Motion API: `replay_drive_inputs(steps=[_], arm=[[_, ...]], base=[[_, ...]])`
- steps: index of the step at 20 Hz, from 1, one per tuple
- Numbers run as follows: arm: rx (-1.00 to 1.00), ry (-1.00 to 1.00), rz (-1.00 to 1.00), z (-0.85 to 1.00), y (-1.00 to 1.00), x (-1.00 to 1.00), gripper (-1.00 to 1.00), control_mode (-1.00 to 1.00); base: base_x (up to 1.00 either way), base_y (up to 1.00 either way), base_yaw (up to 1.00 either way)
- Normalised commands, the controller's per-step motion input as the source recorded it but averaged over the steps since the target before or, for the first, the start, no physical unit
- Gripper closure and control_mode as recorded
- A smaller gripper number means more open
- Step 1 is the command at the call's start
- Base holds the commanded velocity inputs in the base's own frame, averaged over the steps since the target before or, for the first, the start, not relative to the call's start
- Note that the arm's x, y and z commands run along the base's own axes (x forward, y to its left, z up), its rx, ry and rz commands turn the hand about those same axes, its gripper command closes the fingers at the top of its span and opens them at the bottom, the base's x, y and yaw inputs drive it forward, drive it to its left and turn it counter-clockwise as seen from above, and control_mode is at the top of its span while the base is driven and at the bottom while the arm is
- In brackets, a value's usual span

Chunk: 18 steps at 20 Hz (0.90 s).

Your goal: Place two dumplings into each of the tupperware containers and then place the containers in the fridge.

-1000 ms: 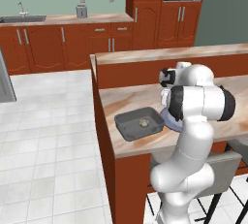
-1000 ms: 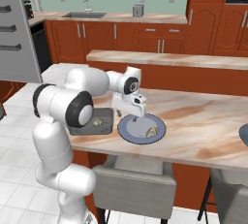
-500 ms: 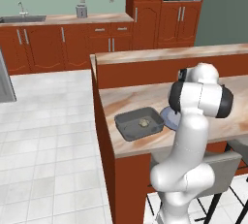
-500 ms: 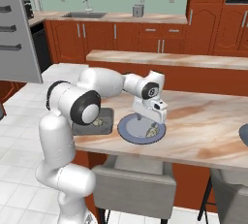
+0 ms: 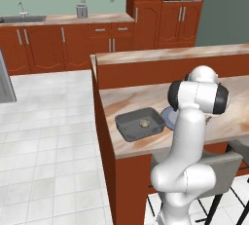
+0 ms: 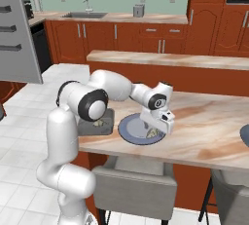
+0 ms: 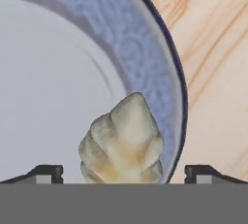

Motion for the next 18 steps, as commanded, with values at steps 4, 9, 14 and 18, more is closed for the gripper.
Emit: replay_drive_inputs(steps=[4,9,14,18], arm=[[0.0,0.0,0.0,-0.24,0.0,0.0,-1.0,-1.0],[0.0,0.0,0.0,-0.17,0.0,0.0,1.0,-1.0],[0.0,0.0,0.0,0.0,0.0,0.0,1.0,-1.0],[0.0,0.0,0.0,0.0,0.0,0.0,1.0,-1.0]], base=[[0.0,0.0,0.0],[0.0,0.0,0.0],[0.0,0.0,0.0],[0.0,0.0,0.0]])
